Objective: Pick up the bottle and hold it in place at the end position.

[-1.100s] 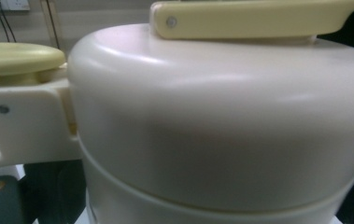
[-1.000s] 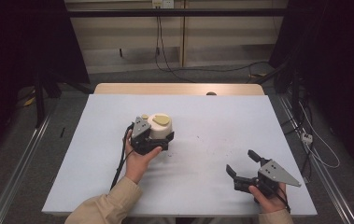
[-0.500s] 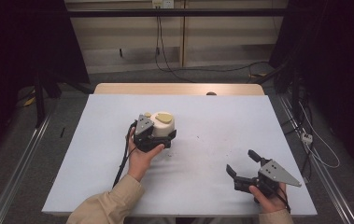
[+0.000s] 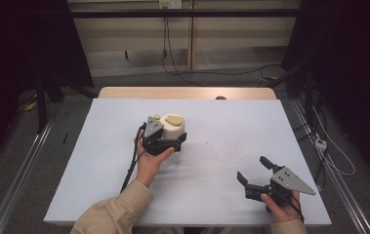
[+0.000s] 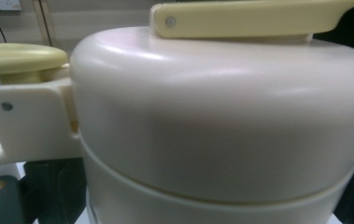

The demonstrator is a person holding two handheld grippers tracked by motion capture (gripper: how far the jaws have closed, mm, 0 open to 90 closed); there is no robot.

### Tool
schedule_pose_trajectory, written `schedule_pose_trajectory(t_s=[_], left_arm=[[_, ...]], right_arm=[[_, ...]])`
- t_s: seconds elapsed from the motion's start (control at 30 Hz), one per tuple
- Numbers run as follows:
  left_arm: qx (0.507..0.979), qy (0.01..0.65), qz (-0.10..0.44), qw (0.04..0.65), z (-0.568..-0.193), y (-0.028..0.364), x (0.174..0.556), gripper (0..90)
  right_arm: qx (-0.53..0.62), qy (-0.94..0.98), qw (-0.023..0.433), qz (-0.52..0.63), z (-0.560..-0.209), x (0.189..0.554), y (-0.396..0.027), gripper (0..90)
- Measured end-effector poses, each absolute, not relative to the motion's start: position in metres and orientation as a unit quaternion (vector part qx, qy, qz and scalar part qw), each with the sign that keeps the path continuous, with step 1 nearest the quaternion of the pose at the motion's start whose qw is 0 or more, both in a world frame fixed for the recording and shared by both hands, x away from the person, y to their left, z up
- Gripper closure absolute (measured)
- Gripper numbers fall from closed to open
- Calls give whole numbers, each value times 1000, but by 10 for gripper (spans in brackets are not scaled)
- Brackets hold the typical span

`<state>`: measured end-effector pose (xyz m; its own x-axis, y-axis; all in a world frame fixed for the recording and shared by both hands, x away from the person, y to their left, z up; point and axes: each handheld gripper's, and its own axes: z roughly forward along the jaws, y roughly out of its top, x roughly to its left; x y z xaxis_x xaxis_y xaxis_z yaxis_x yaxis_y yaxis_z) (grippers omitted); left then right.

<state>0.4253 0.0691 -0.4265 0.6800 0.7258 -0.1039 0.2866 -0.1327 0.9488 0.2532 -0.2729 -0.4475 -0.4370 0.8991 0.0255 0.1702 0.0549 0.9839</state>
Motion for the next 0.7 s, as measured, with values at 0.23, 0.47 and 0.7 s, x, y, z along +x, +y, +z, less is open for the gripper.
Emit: schedule_pose_trajectory(t_s=[0.23,0.47,0.7], left_arm=[[723,358,196,558,-428,70,428,53],[726,358,197,554,-428,65,429,53],[726,351,195,558,-427,58,432,53]], right_arm=[[411,647,330,550,-447,254,-272,46],[413,646,333,550,-447,254,-273,45],[413,645,332,550,-447,253,-273,45]])
